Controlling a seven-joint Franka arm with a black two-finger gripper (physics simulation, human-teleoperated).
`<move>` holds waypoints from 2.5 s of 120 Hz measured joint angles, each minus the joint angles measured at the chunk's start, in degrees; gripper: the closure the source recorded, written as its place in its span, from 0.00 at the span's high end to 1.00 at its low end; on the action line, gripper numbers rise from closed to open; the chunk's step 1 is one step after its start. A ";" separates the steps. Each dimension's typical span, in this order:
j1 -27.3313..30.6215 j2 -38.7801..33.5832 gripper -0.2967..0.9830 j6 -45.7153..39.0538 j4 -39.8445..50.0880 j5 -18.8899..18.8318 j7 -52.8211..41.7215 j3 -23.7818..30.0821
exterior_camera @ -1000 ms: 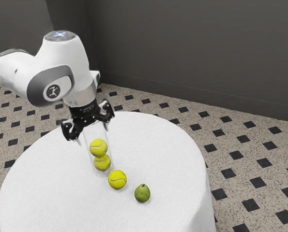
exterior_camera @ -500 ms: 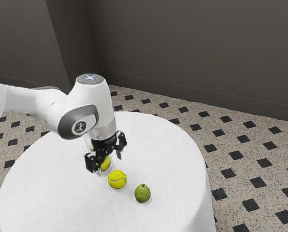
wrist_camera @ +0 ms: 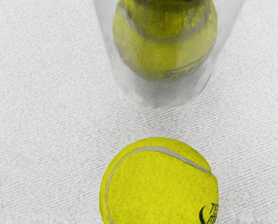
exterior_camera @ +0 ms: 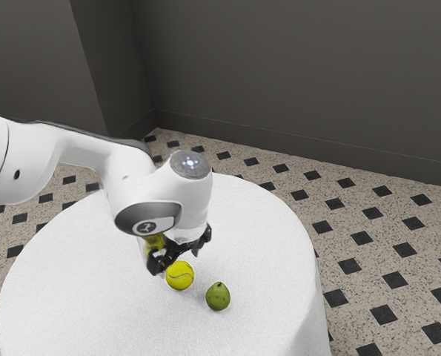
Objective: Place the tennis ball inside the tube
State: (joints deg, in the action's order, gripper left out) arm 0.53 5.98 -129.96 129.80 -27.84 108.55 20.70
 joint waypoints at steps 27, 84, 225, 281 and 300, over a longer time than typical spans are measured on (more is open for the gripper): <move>-0.10 4.33 0.77 0.36 -1.37 -6.74 7.78 -0.34; 0.35 11.08 0.77 0.46 -4.96 -12.03 17.48 -0.66; -0.55 10.42 0.52 2.02 -5.92 -13.58 24.24 -0.54; 0.81 -0.23 0.52 25.43 -24.45 1.60 20.12 1.50; 1.87 -1.41 0.52 31.93 -29.41 3.68 17.57 1.60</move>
State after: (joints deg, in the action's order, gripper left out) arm 2.41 4.56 -98.03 100.39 -24.17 126.13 22.30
